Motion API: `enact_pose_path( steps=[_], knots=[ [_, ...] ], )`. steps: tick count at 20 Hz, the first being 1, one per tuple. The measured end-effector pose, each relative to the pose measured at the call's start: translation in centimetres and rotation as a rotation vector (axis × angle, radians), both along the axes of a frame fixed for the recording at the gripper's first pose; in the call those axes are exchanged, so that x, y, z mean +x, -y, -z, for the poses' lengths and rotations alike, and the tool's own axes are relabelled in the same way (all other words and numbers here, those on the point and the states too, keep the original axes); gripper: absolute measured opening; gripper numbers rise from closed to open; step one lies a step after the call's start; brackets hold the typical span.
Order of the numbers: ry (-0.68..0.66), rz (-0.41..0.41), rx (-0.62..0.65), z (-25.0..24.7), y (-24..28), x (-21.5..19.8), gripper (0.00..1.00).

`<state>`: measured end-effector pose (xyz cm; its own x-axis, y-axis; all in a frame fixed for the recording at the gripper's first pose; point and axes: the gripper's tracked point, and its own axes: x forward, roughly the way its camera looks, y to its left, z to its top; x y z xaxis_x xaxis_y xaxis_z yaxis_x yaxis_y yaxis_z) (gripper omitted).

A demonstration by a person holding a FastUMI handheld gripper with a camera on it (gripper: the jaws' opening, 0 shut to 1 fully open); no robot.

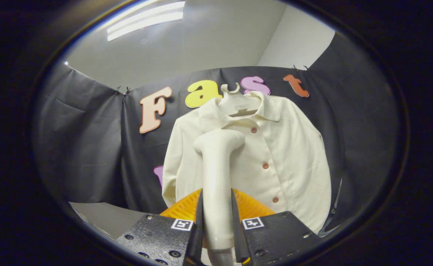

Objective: Iron the clothes twice with a garment steamer, once on the left side and once on the right side.

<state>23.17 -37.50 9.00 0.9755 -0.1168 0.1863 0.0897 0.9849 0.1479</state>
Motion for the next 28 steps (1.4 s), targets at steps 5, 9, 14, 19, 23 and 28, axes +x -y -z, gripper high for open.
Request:
enact_pose_path(
  steps=[5, 9, 14, 19, 23, 28],
  knots=[
    [-0.032, 0.005, 0.062, 3.6, 0.2, -0.2, 0.34],
    [-0.060, 0.011, 0.081, 5.4, 0.3, -1.1, 0.34],
    [-0.108, 0.017, 0.081, 8.2, 0.3, -2.4, 0.34],
    [-0.152, 0.007, 0.101, 12.0, -0.1, -3.5, 0.34],
    [-0.192, -0.004, 0.123, 15.4, -0.4, -4.4, 0.34],
    [-0.239, -0.009, 0.125, 19.2, -0.3, -5.3, 0.34]
  ],
)
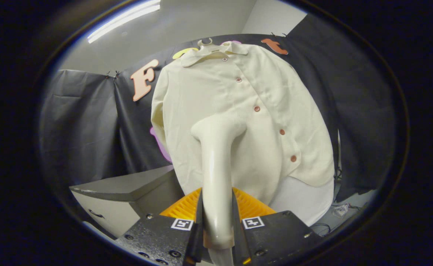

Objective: Iron the clothes twice with a garment steamer, once on the left side and once on the right side.

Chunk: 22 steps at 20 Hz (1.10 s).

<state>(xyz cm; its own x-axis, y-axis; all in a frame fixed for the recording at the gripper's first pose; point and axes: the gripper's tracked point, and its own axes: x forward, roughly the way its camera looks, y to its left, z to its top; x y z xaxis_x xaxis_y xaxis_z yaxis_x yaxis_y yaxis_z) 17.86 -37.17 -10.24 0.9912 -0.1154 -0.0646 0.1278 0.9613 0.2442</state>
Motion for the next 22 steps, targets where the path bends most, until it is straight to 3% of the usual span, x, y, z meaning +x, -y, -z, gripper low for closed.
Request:
enact_pose_path(
  steps=[13, 22],
  knots=[
    [-0.135, -0.012, 0.103, 12.2, 0.7, -2.8, 0.34],
    [-0.177, -0.019, 0.155, 15.5, 1.3, -5.7, 0.34]
  ],
)
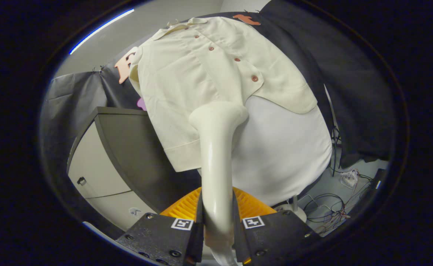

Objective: Iron the clothes twice with a garment steamer, once on the left side and once on the right side.

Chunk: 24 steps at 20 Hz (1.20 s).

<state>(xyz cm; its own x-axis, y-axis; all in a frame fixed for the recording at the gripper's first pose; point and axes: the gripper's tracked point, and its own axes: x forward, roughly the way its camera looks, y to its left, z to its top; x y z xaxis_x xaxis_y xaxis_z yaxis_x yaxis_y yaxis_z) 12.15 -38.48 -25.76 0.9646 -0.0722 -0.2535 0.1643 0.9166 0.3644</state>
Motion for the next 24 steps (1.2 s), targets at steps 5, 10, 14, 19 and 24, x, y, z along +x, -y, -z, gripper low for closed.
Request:
enact_pose_path(
  steps=[5, 10, 14, 19, 24],
  knots=[
    [0.030, 0.008, 0.022, -2.0, 0.8, -2.1, 0.33],
    [0.132, 0.042, 0.117, -7.6, 2.0, -3.6, 0.32],
    [0.198, 0.067, 0.069, -13.4, 4.1, -3.9, 0.32],
    [0.282, 0.089, -0.038, -22.4, 6.6, -2.4, 0.32],
    [0.330, 0.115, -0.147, -29.9, 9.4, 1.2, 0.32]
  ],
)
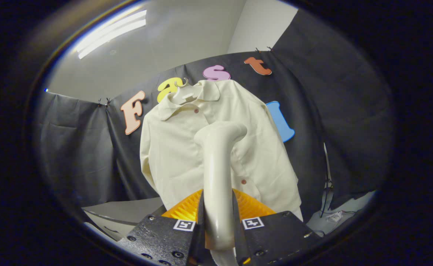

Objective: Iron the clothes twice with a garment steamer, once on the left side and once on the right side.

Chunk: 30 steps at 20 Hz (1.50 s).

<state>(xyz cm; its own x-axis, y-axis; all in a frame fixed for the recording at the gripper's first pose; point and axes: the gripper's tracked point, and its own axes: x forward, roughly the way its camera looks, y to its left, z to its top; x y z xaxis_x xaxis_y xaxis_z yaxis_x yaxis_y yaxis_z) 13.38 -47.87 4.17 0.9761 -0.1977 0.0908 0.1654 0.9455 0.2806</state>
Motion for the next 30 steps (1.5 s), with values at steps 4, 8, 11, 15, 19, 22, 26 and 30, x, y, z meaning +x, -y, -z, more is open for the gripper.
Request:
enact_pose_path(
  steps=[4, 8, 11, 15, 19, 22, 26, 30],
  knots=[
    [0.045, 0.019, -0.001, -4.4, 2.4, 3.4, 0.32],
    [0.083, 0.036, 0.004, -7.1, 4.6, 6.8, 0.32],
    [0.109, 0.031, 0.009, -8.1, 5.5, 8.9, 0.32],
    [0.134, 0.004, 0.035, -7.6, 6.1, 10.3, 0.31],
    [0.155, -0.001, 0.088, -6.3, 6.8, 10.5, 0.32],
    [0.123, 0.017, 0.092, -4.4, 7.1, 9.8, 0.32],
    [0.098, 0.011, 0.124, -2.0, 6.6, 9.2, 0.32],
    [0.073, 0.012, 0.171, 1.0, 6.4, 8.3, 0.32]
  ],
)
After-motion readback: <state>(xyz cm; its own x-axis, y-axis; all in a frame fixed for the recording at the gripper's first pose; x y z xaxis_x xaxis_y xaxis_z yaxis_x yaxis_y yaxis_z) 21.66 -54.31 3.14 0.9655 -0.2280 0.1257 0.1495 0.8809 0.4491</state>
